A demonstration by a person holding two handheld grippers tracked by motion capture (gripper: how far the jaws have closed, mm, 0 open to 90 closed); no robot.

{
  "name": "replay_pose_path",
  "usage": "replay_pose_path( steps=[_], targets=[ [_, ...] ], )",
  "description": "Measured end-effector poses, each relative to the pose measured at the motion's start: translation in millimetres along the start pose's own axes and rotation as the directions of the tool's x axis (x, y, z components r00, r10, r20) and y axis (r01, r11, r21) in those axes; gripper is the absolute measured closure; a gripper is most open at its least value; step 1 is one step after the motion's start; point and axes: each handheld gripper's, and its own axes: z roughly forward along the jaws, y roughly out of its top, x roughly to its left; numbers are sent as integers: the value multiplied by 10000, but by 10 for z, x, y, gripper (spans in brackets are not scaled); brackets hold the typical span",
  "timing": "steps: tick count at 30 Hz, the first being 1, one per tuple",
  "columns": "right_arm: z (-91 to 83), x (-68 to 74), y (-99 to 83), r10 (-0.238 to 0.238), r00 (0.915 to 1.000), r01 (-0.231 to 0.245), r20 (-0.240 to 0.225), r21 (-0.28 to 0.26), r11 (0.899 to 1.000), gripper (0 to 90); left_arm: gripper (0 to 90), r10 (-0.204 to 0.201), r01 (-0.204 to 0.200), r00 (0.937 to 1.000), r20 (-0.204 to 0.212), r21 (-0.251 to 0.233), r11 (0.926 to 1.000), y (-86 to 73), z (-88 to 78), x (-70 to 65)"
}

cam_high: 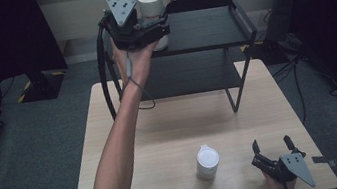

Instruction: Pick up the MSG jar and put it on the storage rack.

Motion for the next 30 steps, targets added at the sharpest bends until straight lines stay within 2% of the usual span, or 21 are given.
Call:
replay_pose_path(
  steps=[6, 9, 11, 18, 21, 23, 25, 26, 28, 30],
  targets=[
    [0, 3, 0, -11, 10000, 11, 18, 0, 10000, 0, 0, -64, 64, 10000, 5, 2, 10000, -68, -139, 3],
    [0, 8, 1, -15, 10000, 15, 45, 3, 10000, 0, 0, -3, 1, 10000, -70, -224, 9997, -169, -236, -9],
    [0, 11, 1, -18, 10000, 18, 64, 5, 10000, 0, 0, -78, 78, 10000, -10, -102, 9999, -198, -297, 0],
    [-1, 18, 1, -20, 9999, 20, 102, 3, 10000, 0, 0, 313, -319, 9992, -245, -246, 9992, -360, -546, -53],
    [-1, 20, 0, -18, 9999, 18, 117, 2, 10000, 0, 0, 196, -203, 9996, -219, -333, 9992, -437, -699, -56],
    [-1, 20, 0, -20, 9999, 20, 117, 2, 10000, 0, 0, 151, -157, 9997, -171, -371, 9992, -459, -728, -54],
    [-1, 20, 0, -19, 9999, 19, 118, 3, 10000, 0, 0, 114, -117, 9999, -67, -566, 9983, -549, -813, -63],
    [-1, 21, 0, -21, 9999, 21, 117, 3, 10000, 0, 0, 201, -211, 9997, -161, -630, 9978, -600, -853, -96],
    [-1, 21, 0, -22, 9999, 22, 117, 2, 10000, 0, 0, 256, -265, 9995, -164, -568, 9980, -697, -946, -134],
    [-1, 20, 0, -26, 9999, 26, 115, 3, 10000, 0, 0, 473, -488, 9985, -287, -545, 9973, -801, -1029, -188]
  ],
)
